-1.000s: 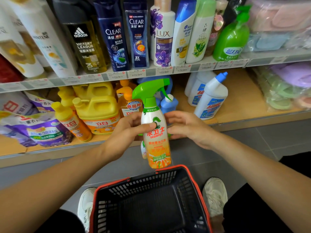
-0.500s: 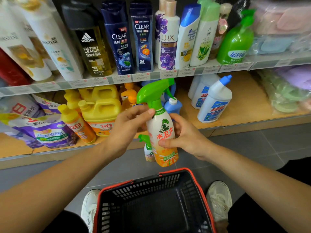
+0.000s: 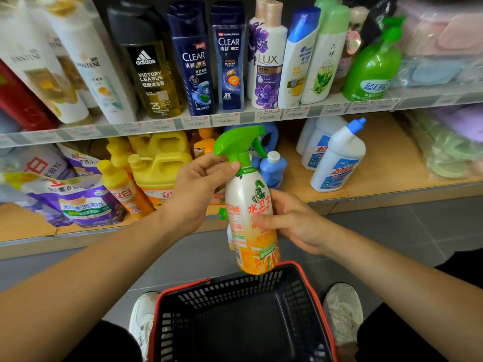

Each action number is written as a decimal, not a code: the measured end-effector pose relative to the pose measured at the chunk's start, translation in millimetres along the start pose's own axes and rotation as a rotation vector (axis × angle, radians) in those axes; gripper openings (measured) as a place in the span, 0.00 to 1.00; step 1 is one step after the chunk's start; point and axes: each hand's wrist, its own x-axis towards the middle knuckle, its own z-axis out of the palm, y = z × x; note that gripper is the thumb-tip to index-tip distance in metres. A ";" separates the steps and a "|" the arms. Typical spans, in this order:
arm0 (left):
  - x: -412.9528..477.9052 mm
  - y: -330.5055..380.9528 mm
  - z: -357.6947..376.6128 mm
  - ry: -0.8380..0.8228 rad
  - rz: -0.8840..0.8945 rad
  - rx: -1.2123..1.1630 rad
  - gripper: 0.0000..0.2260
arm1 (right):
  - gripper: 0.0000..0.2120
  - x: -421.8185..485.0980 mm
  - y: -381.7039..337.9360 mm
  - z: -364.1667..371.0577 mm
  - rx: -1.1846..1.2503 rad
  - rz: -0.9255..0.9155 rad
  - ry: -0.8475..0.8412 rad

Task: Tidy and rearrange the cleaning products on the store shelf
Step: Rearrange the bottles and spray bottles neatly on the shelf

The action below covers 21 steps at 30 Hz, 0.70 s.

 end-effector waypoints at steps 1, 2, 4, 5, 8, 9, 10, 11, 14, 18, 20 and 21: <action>-0.1 0.7 -0.6 0.016 0.025 0.006 0.10 | 0.27 0.8 1.0 1.2 -0.044 -0.031 0.045; -0.3 1.3 -1.1 0.030 0.043 0.013 0.13 | 0.27 1.3 1.9 2.2 -0.098 -0.065 0.094; -0.7 1.3 -1.5 0.066 0.063 0.034 0.18 | 0.30 1.5 3.0 4.0 -0.228 -0.129 0.180; -0.8 0.4 -1.1 0.086 0.068 0.049 0.20 | 0.31 1.4 4.1 4.8 -0.292 -0.159 0.217; -0.7 -2.6 0.8 0.125 0.073 0.099 0.18 | 0.37 -0.1 8.6 8.3 -0.437 -0.225 0.338; -0.2 -3.5 1.2 0.132 0.076 0.116 0.16 | 0.38 -0.7 9.4 9.8 -0.488 -0.242 0.381; 0.3 -4.0 1.5 0.143 0.078 0.131 0.15 | 0.38 -1.2 9.9 11.0 -0.543 -0.255 0.420; 0.9 -4.4 2.0 0.157 0.077 0.142 0.14 | 0.38 -1.4 10.3 11.8 -0.596 -0.261 0.453; 2.8 -4.5 1.9 0.156 0.065 0.154 0.12 | 0.39 -0.6 9.4 11.4 -0.673 -0.254 0.498; 4.6 -0.9 -0.3 0.095 0.054 0.152 0.14 | 0.35 -1.4 9.9 8.7 -0.578 -0.254 0.434; 5.5 2.1 -1.3 0.057 0.047 0.149 0.16 | 0.34 -1.5 9.4 7.2 -0.474 -0.238 0.386; 5.8 3.3 -1.5 0.033 0.045 0.143 0.16 | 0.32 -1.5 8.7 6.5 -0.425 -0.230 0.362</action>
